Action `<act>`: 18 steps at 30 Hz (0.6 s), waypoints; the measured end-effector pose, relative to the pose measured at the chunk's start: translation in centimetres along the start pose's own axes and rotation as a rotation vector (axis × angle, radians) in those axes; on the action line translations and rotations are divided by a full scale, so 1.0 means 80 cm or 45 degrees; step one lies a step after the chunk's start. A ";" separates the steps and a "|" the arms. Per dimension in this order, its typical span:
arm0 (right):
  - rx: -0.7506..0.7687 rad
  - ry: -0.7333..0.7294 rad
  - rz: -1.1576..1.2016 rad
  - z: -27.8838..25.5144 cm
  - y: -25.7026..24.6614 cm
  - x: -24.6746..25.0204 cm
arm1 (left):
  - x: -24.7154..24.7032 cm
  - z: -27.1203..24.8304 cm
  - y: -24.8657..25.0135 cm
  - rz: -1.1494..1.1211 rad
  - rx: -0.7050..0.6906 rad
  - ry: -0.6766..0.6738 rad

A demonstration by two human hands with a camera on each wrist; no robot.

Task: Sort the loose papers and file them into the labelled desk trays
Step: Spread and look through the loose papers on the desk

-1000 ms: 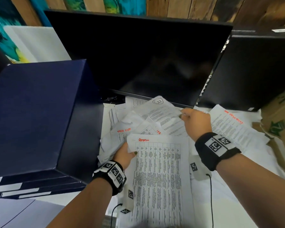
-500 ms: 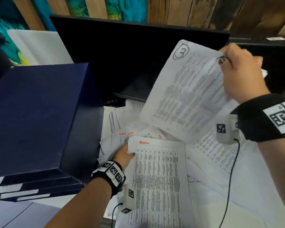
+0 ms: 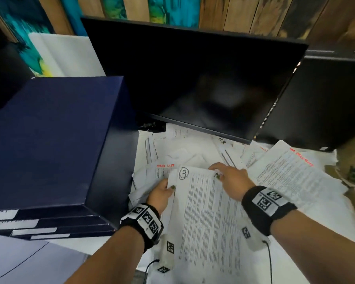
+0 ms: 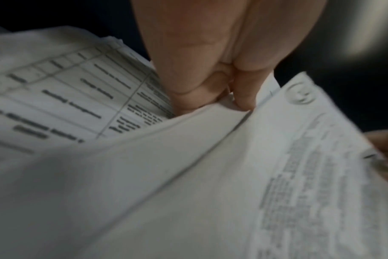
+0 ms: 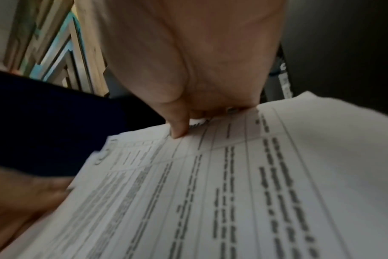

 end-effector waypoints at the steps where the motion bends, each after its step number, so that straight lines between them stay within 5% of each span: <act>1: 0.004 -0.021 -0.009 0.001 -0.004 -0.011 | 0.000 -0.002 0.003 -0.061 0.017 0.021; 5: -0.015 -0.083 -0.086 0.007 -0.017 -0.038 | -0.003 -0.008 0.000 -0.219 0.101 0.032; 18: -0.158 -0.066 0.373 0.017 0.016 -0.065 | -0.006 -0.019 -0.015 0.157 0.062 -0.076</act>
Point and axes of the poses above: each hand's wrist, its own z-axis towards the middle knuckle, its own x-axis out of the back of the hand, y = z × x, the point moved 6 cm from there along z, towards the middle knuckle, and after that the axes turned 2 degrees about -z, right-handed, at the moved point
